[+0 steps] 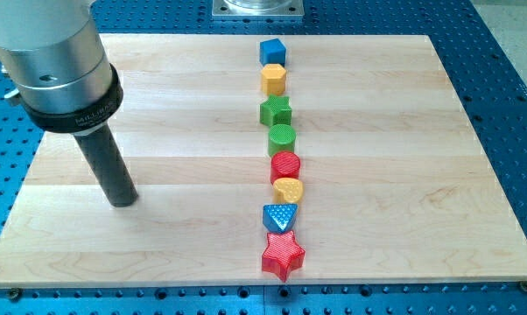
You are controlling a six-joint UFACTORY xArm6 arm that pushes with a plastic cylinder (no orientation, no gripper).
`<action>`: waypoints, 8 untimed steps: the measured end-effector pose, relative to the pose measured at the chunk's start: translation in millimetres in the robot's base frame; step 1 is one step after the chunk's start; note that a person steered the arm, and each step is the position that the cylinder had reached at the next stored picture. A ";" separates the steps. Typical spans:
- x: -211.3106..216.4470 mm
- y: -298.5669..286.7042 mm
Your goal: Place the red star right to the red circle
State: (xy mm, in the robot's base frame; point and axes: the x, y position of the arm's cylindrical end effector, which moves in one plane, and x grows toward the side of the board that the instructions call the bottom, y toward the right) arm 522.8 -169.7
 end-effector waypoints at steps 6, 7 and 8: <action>95.6 -21.8; 95.4 -8.5; 95.9 22.0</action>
State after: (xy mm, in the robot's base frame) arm 618.7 -147.7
